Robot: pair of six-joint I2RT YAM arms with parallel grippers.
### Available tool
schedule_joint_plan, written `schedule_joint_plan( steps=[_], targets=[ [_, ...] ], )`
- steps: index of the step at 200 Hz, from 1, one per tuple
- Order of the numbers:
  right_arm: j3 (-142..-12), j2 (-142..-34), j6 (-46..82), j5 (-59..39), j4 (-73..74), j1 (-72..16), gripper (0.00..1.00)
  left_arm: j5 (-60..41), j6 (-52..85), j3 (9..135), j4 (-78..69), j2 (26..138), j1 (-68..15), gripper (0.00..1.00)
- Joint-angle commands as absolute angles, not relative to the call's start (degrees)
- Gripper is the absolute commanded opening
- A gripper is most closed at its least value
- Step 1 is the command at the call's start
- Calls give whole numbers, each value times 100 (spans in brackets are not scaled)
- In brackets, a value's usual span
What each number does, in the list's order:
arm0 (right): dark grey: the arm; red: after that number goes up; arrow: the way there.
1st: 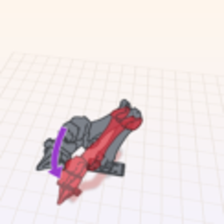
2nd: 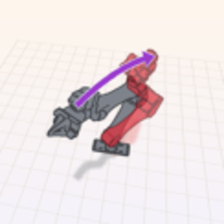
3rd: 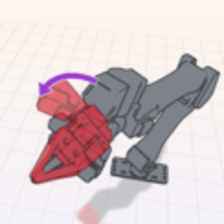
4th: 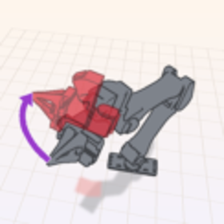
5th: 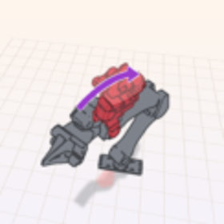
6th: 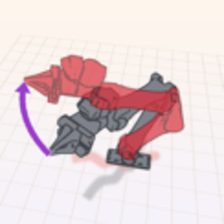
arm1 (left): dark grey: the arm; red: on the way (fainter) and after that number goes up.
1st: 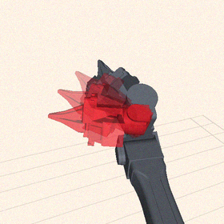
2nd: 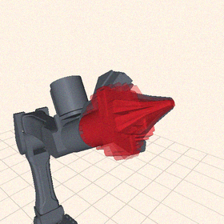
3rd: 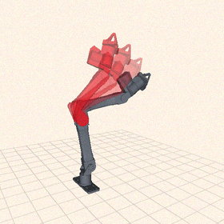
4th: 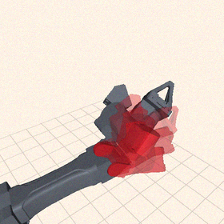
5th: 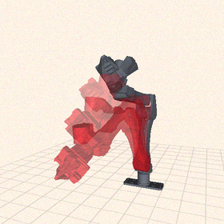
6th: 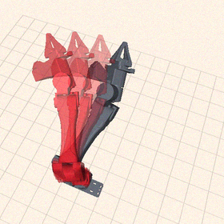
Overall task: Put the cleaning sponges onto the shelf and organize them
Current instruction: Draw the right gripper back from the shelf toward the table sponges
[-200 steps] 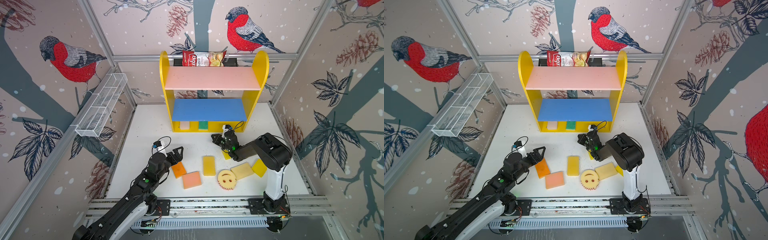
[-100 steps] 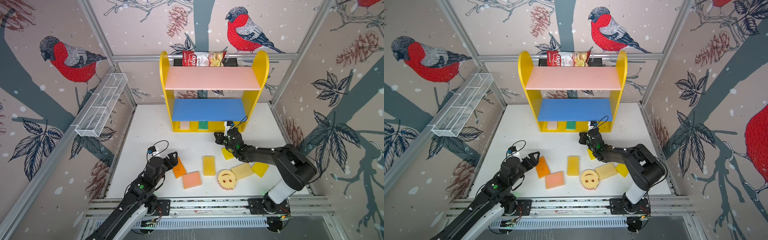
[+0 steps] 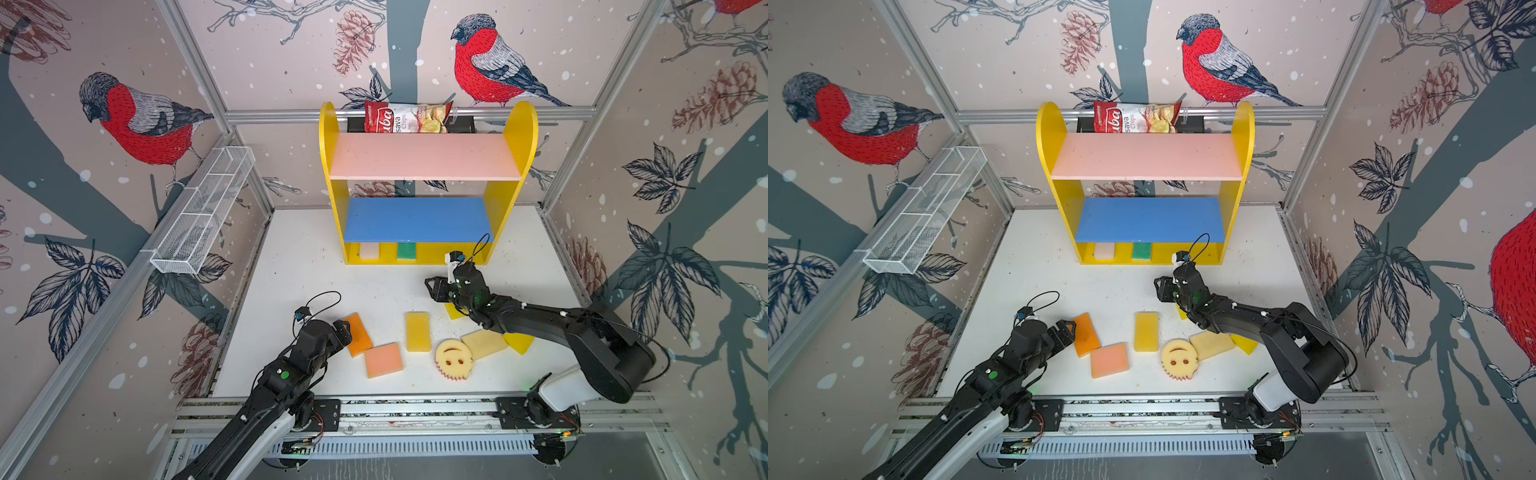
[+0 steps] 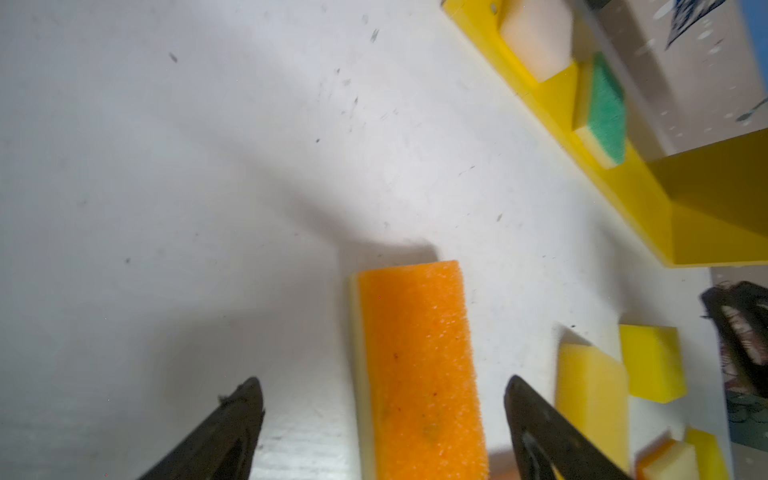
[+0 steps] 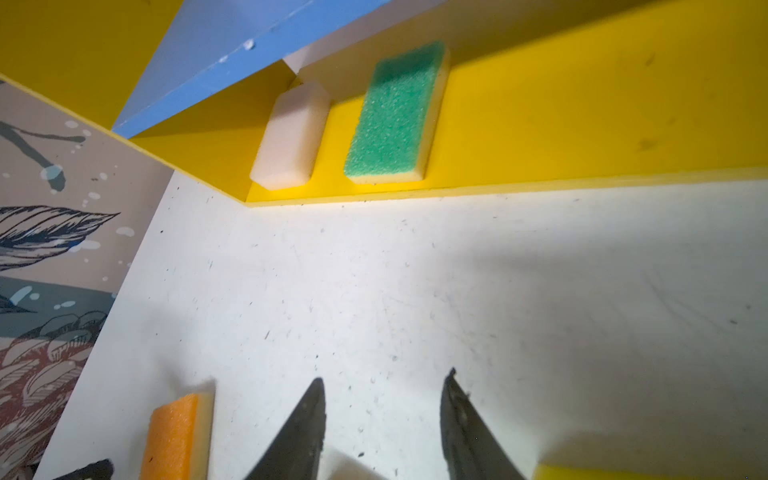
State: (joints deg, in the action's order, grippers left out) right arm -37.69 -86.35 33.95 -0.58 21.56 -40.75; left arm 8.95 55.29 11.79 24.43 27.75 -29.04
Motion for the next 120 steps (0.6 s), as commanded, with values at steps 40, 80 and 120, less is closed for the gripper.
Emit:
schedule_joint_plan(
  steps=[40,80,120],
  targets=[
    [-3816,-8603,3290,-8,1969,-4140,47,614,5514,1005,1569,3682,-2898,80],
    [-3920,-8758,3289,-18,1937,-4148,47,714,5449,823,840,4090,-2894,66],
    [-4020,-8927,3297,-143,1974,-4144,47,829,5386,768,262,4319,-2899,33]
  ],
)
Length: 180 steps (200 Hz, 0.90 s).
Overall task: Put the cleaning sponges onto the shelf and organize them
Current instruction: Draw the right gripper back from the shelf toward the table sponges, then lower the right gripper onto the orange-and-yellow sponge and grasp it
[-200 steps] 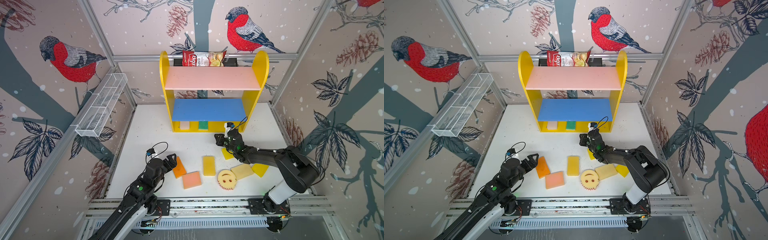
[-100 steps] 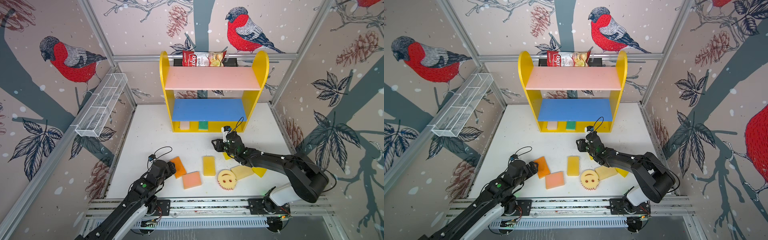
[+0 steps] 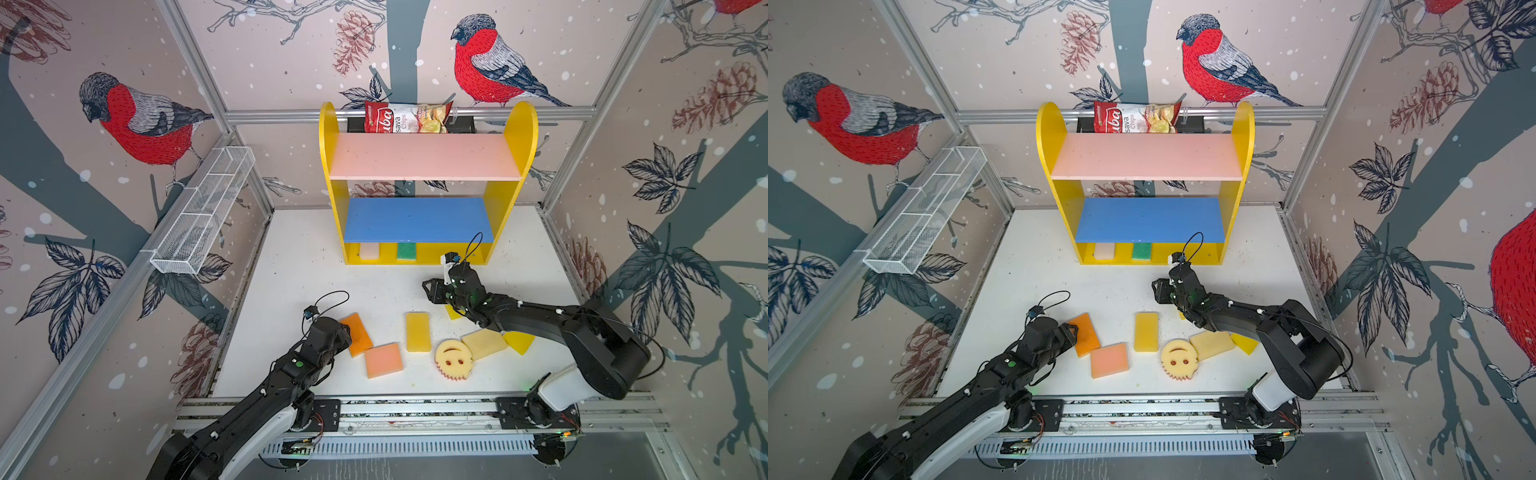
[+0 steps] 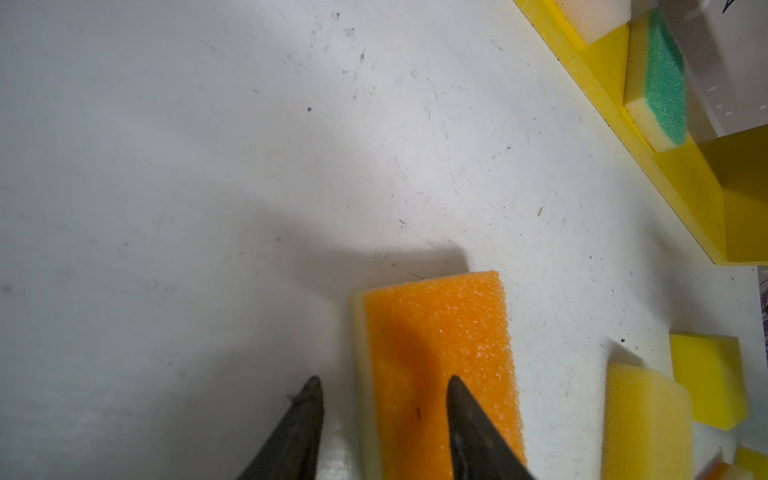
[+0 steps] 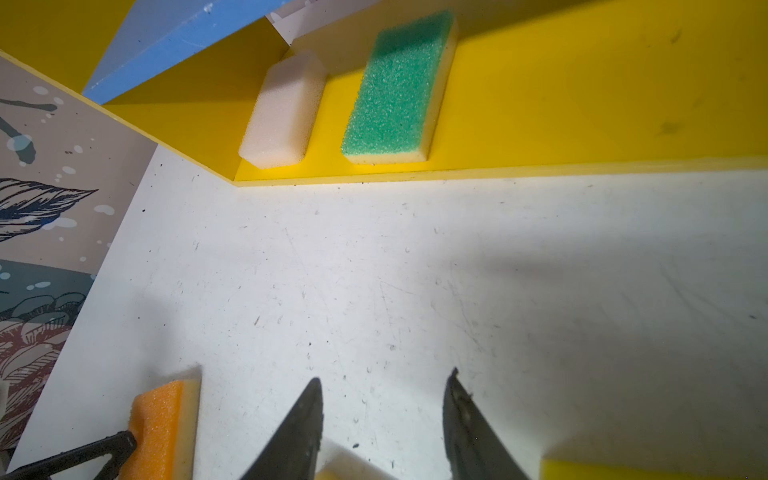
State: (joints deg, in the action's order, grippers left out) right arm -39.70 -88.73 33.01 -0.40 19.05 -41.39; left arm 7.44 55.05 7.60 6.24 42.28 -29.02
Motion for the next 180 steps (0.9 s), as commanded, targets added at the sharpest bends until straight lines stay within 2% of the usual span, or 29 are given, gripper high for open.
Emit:
schedule_joint_plan(
  steps=[1,37,57,88,130,180],
  targets=[
    [-4023,-8932,3296,-151,1980,-4142,47,836,5383,775,263,4322,-2899,32],
    [-3965,-8957,3305,-300,2202,-4157,48,1027,5172,962,260,4432,-2853,0],
    [-3950,-8957,3296,-604,2378,-4170,49,928,5055,1057,131,4527,-2833,0],
    [-3999,-9022,3239,-1593,2854,-4288,52,717,4967,1202,-62,4652,-2830,0],
    [-4475,-9446,3015,-1610,2599,-4868,57,390,4784,1391,-294,4670,-2823,0],
    [-4792,-10107,3191,-2435,3072,-5280,62,240,4767,1527,-332,4674,-2830,0]
  ],
)
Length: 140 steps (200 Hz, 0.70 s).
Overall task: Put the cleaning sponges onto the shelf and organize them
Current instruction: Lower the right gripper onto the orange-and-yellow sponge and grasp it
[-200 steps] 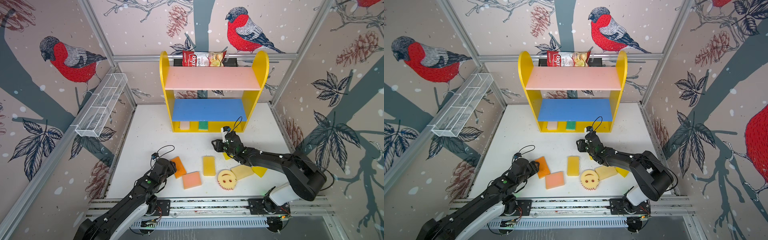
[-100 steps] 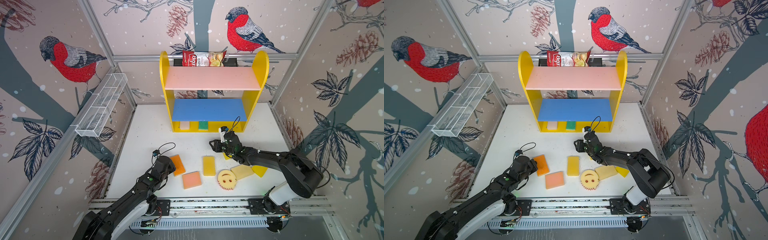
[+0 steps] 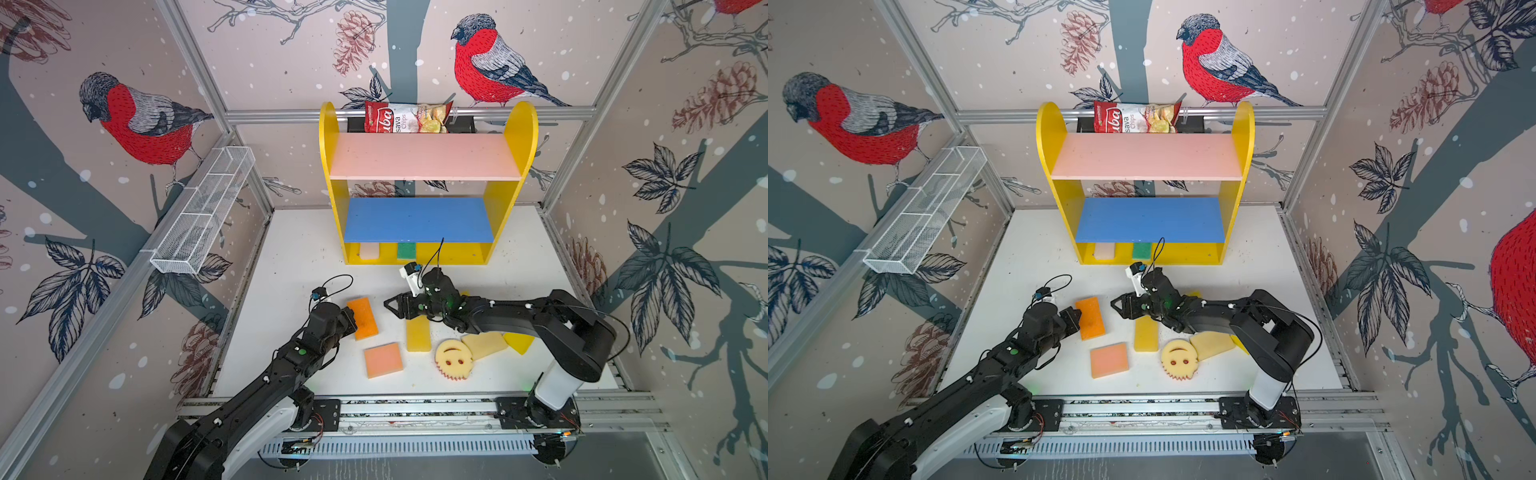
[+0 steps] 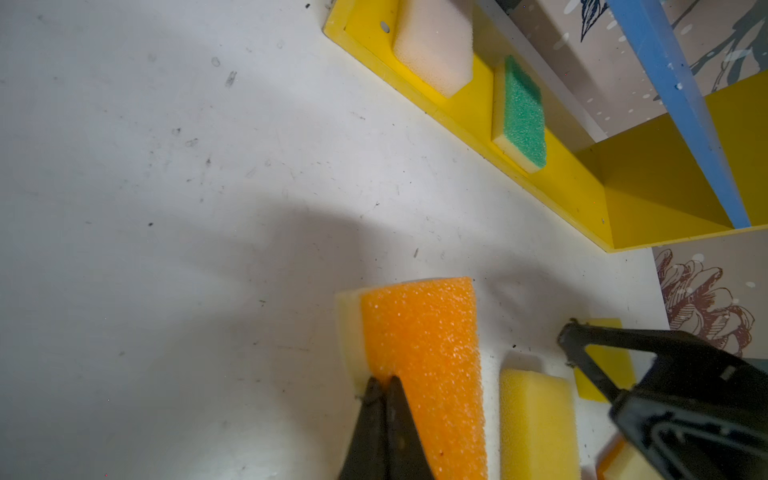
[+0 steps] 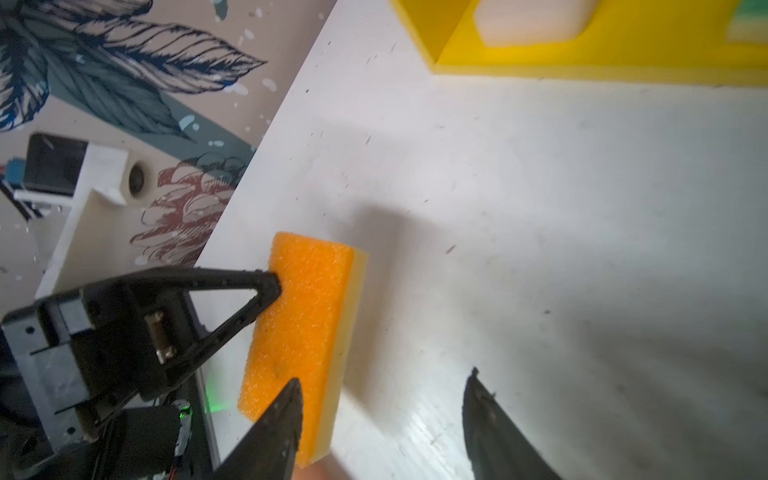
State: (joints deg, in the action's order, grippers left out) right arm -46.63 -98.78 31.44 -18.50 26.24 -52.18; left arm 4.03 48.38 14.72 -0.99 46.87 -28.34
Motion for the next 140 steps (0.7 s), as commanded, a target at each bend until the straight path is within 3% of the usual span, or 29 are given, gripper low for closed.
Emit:
schedule_joint_plan(
  steps=[1,91,140],
  targets=[
    [-4795,-10116,3195,-2448,3083,-5281,62,239,4770,1524,-333,4670,-2826,0],
    [-5295,-10937,3321,-2995,2988,-5470,64,181,4860,1363,-308,4335,-2826,0],
    [-5348,-11085,3445,-3155,3150,-5676,50,342,4860,1343,-187,4232,-2828,0]
  ],
)
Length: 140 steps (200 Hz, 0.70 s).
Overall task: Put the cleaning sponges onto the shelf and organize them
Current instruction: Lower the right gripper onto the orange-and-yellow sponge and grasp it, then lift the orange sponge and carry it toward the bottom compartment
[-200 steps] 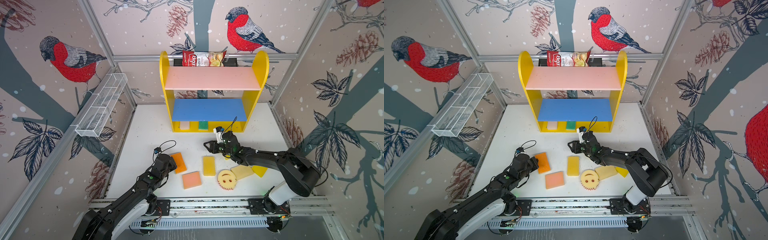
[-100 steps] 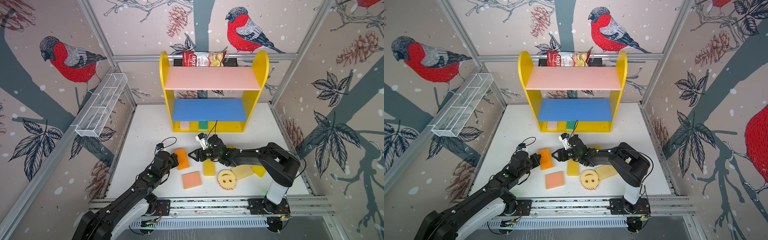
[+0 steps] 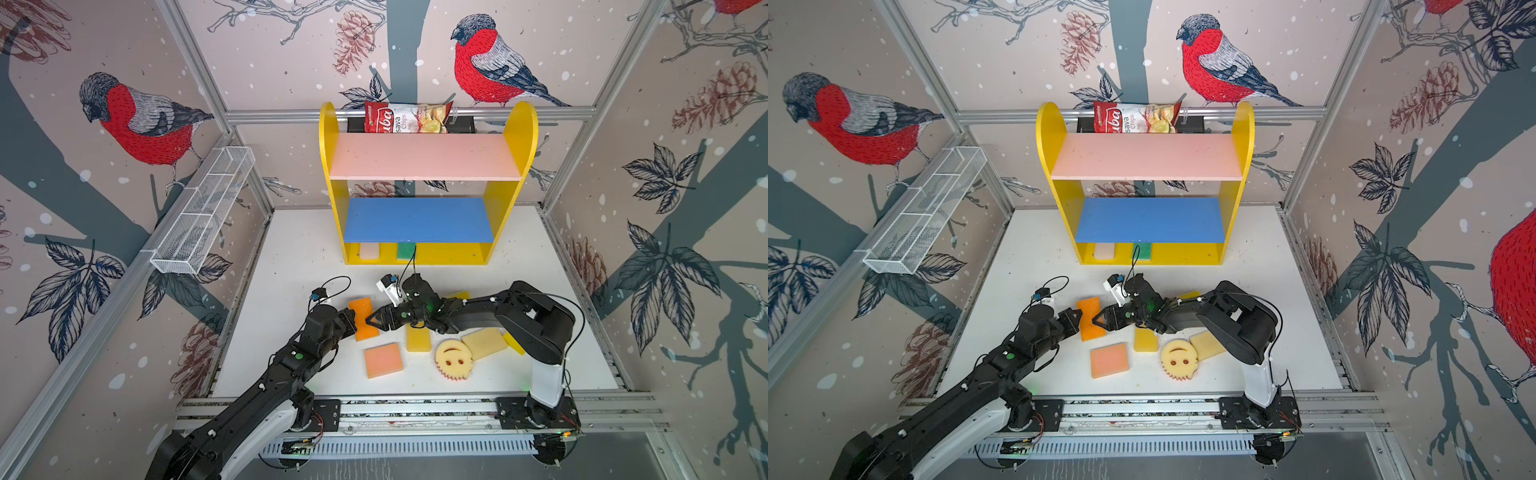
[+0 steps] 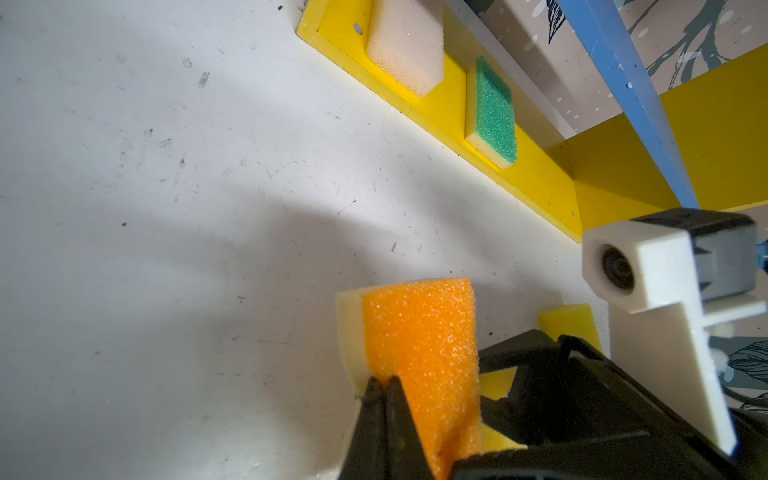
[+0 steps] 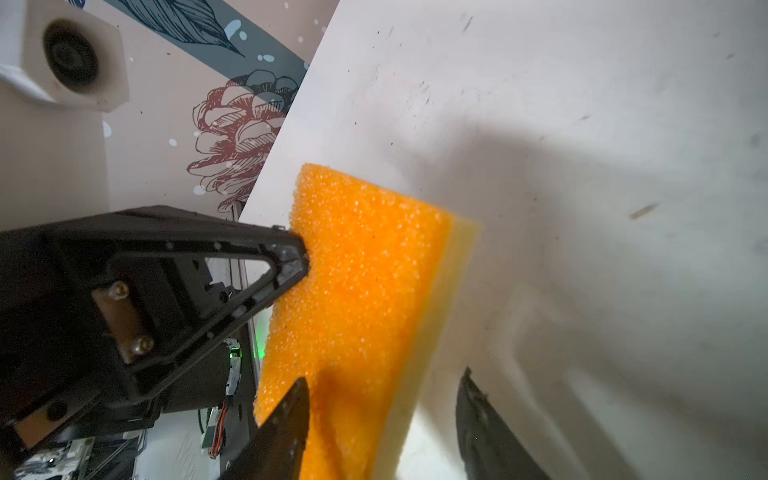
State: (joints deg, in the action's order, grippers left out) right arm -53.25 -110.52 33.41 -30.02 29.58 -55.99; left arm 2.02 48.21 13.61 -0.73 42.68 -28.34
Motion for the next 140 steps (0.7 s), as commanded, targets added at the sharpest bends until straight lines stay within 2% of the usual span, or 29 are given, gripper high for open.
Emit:
schedule_joint_plan(
  steps=[1,11,29,42,52,57,68,72,79,89,111,140],
  targets=[
    [-5346,-11084,3445,-3155,3157,-5677,49,343,4860,1344,-186,4230,-2824,0],
    [-5327,-11087,3463,-3164,3181,-5684,39,354,4869,1332,-201,4235,-2824,0],
    [-5318,-11067,3446,-3140,3161,-5658,12,310,4878,1319,-227,4262,-2828,0],
    [-5322,-11024,3383,-3041,3084,-5616,1,303,4878,1336,-218,4272,-2823,0],
    [-5326,-10946,3313,-2966,2995,-5546,0,299,4869,1360,-189,4267,-2821,14],
    [-5331,-10896,3270,-2918,2945,-5494,0,299,4867,1362,-174,4254,-2824,24],
    [-5317,-10769,3180,-2826,2817,-5346,0,313,4863,1363,-155,4170,-2825,59],
    [-5320,-10719,3139,-2791,2760,-5292,0,332,4858,1365,-143,4132,-2829,67],
    [-5307,-10633,3070,-2719,2634,-5167,0,375,4860,1367,-87,4061,-2824,75],
    [-5286,-10506,2986,-2636,2474,-4979,0,457,4866,1384,0,3947,-2829,80],
    [-5058,-10223,2973,-2567,2348,-4525,0,617,4850,1361,185,3705,-2826,85],
    [-4629,-9813,2895,-2373,2287,-4072,0,723,4884,1316,358,3530,-2817,87]
  ],
)
